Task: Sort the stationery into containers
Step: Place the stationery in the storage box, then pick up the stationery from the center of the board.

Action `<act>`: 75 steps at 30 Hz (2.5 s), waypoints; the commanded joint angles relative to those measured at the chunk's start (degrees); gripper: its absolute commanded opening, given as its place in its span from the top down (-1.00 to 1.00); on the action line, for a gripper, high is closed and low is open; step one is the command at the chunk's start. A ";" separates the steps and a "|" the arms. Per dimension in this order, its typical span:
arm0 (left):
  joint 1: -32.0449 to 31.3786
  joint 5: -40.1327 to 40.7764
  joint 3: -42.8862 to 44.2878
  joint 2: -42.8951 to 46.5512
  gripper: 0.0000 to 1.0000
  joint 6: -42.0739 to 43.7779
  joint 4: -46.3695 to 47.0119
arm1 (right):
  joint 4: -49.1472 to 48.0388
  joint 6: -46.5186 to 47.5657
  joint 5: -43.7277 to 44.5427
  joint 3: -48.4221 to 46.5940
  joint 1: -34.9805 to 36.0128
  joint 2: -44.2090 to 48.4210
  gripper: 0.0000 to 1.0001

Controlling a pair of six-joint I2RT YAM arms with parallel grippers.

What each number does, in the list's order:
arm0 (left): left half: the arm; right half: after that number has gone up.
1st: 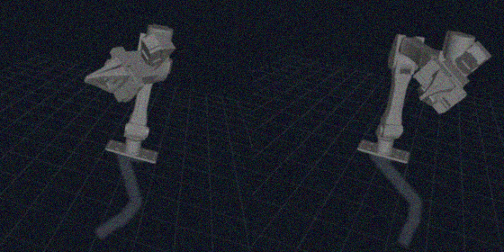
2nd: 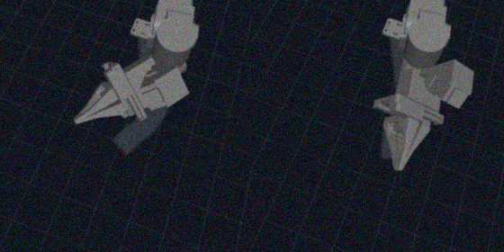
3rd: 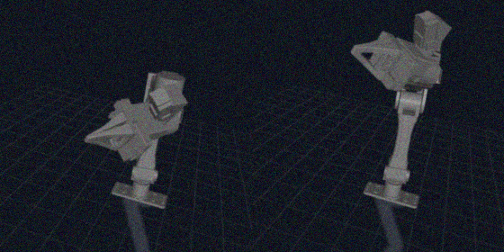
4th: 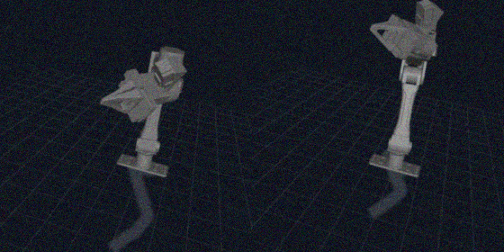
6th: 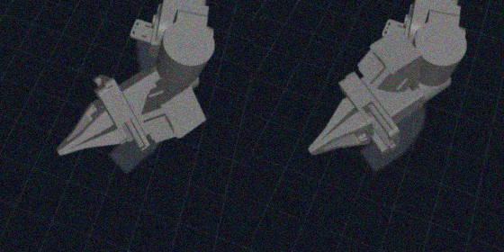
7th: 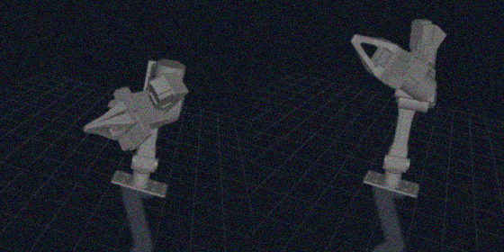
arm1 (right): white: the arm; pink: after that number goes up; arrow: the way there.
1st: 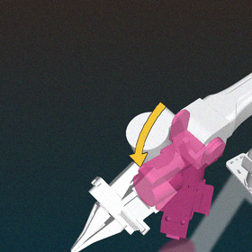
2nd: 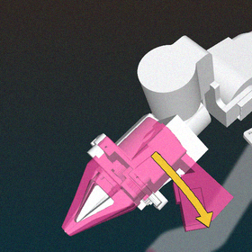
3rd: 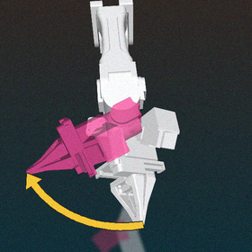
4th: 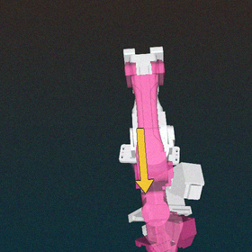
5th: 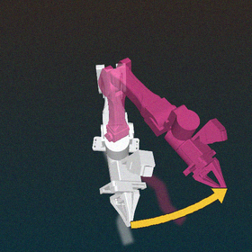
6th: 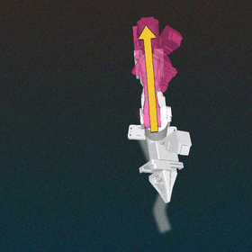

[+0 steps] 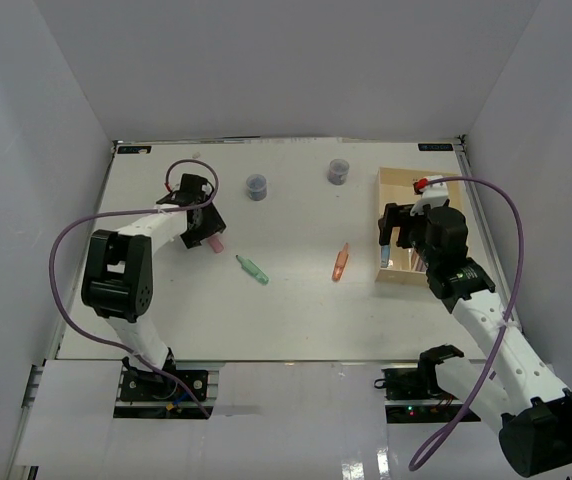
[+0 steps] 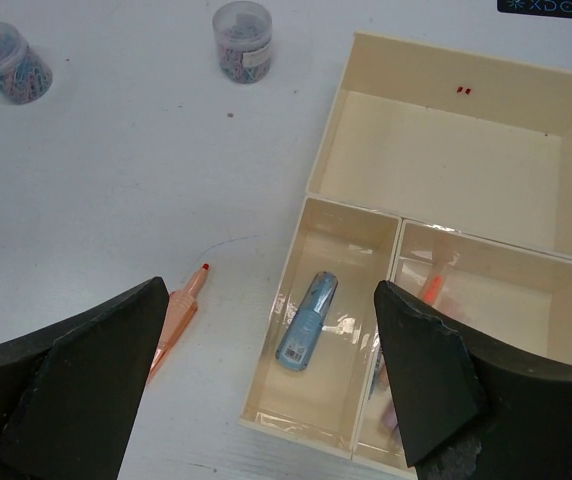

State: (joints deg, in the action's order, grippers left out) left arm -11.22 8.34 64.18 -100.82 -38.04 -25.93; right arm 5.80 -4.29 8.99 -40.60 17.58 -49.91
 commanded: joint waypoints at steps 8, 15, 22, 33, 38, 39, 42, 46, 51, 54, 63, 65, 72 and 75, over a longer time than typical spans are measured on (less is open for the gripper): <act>0.15 1.68 6.04 -4.03 -0.33 -0.19 -3.77 | -4.04 0.43 -3.02 1.22 -0.09 2.10 -0.80; 0.15 2.65 7.97 -6.23 -0.13 0.07 -5.79 | -4.05 0.78 -3.28 1.49 -0.01 2.36 -0.80; 0.15 2.21 8.77 -6.50 0.26 0.60 -6.67 | -3.69 2.35 -8.18 0.70 0.17 2.10 -0.80; 0.15 -4.81 6.84 3.33 0.60 1.56 -3.53 | -4.48 0.96 -25.08 -3.61 6.22 -2.82 -0.80; 0.15 -14.30 2.97 11.93 0.62 1.66 2.10 | -8.61 -3.08 -22.71 -5.98 13.95 -7.65 -0.80; 0.15 -15.79 2.36 13.09 0.62 1.48 4.29 | -10.18 -4.92 -22.01 -6.94 16.67 -9.83 -0.80; 0.06 -21.33 -1.07 17.48 0.63 1.30 10.00 | -13.26 -9.39 -19.55 -9.66 21.33 -13.45 -0.83; -0.03 -26.43 -5.99 22.06 0.63 -0.54 16.86 | -16.08 -12.31 -16.39 -14.32 26.53 -20.64 -0.89; -0.64 -32.15 -11.96 26.01 0.63 -2.21 24.86 | -17.40 -13.63 -12.43 -19.86 30.83 -28.12 -0.93; -1.08 -32.42 -15.12 28.03 0.63 -2.91 28.91 | -17.93 -14.42 -11.98 -22.68 31.63 -32.16 -0.96; -1.17 -32.77 -17.69 30.59 0.61 -3.09 31.56 | -17.67 -16.01 -13.04 -30.59 33.30 -41.84 -0.87; -1.17 -32.16 -17.86 31.38 0.61 -2.65 31.47 | -16.80 -16.10 -13.21 -32.78 33.65 -43.77 -0.83; -1.17 -31.72 -18.30 32.08 0.61 -2.21 31.56 | -16.61 -16.45 -13.21 -36.21 34.18 -48.17 -0.71; -1.17 -31.72 -18.39 32.26 0.61 -2.04 31.56 | -16.09 -16.45 -13.12 -37.70 34.36 -49.84 -0.65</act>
State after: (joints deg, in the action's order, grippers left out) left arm -12.23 -23.35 46.30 -70.46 -40.93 4.60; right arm -9.10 -20.36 -4.27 -74.83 51.53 -98.67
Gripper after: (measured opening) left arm 0.371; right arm 0.833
